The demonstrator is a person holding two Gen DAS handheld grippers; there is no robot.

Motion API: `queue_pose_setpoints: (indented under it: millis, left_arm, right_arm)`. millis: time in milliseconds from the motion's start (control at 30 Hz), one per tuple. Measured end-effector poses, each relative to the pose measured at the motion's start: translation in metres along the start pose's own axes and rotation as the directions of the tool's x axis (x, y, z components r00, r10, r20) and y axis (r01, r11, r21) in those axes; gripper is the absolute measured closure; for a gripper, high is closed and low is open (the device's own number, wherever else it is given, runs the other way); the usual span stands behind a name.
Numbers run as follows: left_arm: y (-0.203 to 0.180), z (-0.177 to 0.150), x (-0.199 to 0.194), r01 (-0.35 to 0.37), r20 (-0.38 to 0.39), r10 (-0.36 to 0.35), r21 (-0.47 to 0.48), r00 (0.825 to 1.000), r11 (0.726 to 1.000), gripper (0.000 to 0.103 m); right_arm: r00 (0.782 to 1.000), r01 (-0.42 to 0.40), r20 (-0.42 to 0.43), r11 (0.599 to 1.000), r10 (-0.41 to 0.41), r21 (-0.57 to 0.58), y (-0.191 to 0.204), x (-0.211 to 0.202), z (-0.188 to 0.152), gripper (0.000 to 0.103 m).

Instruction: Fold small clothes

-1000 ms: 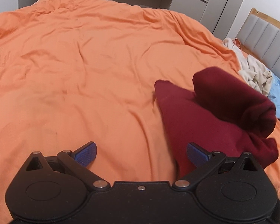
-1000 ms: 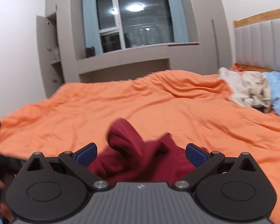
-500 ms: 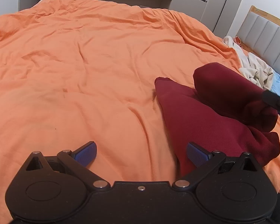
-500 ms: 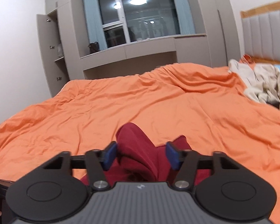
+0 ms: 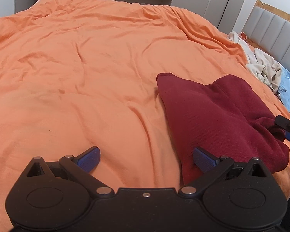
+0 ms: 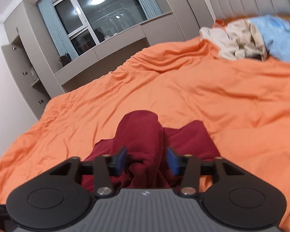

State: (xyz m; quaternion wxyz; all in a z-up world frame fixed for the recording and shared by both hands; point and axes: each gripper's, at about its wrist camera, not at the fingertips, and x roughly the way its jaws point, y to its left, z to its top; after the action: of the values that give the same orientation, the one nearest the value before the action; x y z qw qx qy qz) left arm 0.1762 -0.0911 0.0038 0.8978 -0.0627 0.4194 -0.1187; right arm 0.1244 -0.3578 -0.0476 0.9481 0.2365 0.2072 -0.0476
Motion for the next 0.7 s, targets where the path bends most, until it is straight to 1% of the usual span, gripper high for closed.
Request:
queue_pose_setpoints:
  millis: [100, 167, 200, 233, 333, 500, 567, 633, 667, 700]
  left_arm:
    - [-0.004, 0.000, 0.002, -0.009, -0.004, 0.009, 0.007, 1.000, 1.000, 0.001]
    - [-0.007, 0.000, 0.003, -0.017, -0.006, 0.017, 0.011, 1.000, 1.000, 0.001]
    - [-0.008, 0.000, 0.004, -0.021, -0.007, 0.021, 0.012, 1.000, 1.000, 0.001]
    - [-0.009, 0.000, 0.005, -0.024, -0.009, 0.024, 0.014, 1.000, 1.000, 0.001]
    - [-0.015, 0.002, 0.007, -0.032, -0.016, 0.033, 0.025, 0.999, 0.999, 0.001]
    - [-0.029, 0.009, 0.011, -0.018, -0.032, 0.021, 0.067, 0.999, 0.998, 0.001]
    - [-0.038, 0.013, 0.010, 0.010, -0.030, -0.008, 0.090, 1.000, 0.996, 0.001]
    - [-0.046, 0.016, 0.008, 0.051, -0.024, -0.048, 0.108, 0.999, 0.993, 0.001]
    - [-0.048, 0.017, 0.008, 0.071, -0.023, -0.068, 0.110, 0.997, 0.991, 0.001]
    - [-0.050, 0.017, 0.008, 0.082, -0.026, -0.079, 0.107, 0.997, 0.991, 0.001]
  right_arm:
    - [1.000, -0.023, -0.008, 0.999, 0.024, 0.029, -0.003, 0.008, 0.001, 0.041]
    - [0.999, -0.035, -0.010, 0.999, 0.036, 0.039, -0.001, 0.012, 0.002, 0.042]
    - [0.999, -0.040, -0.011, 0.998, 0.040, 0.042, -0.001, 0.015, 0.002, 0.050]
    - [0.999, -0.032, -0.014, 0.999, 0.032, 0.042, -0.001, 0.017, 0.002, 0.067]
    - [1.000, -0.010, -0.019, 0.999, 0.011, 0.033, 0.001, 0.023, 0.002, 0.085]
    - [0.999, 0.010, 0.046, 1.000, -0.010, -0.008, -0.001, 0.018, 0.017, 0.089]
    - [0.997, 0.009, 0.082, 1.000, -0.011, 0.025, -0.008, 0.011, 0.026, 0.089]
    - [0.991, 0.030, 0.128, 0.998, -0.037, 0.053, -0.019, 0.001, 0.033, 0.089]
    - [0.989, 0.042, 0.137, 0.997, -0.051, 0.065, -0.025, -0.003, 0.035, 0.089]
    - [0.990, 0.045, 0.127, 0.996, -0.054, 0.074, -0.031, -0.002, 0.037, 0.089]
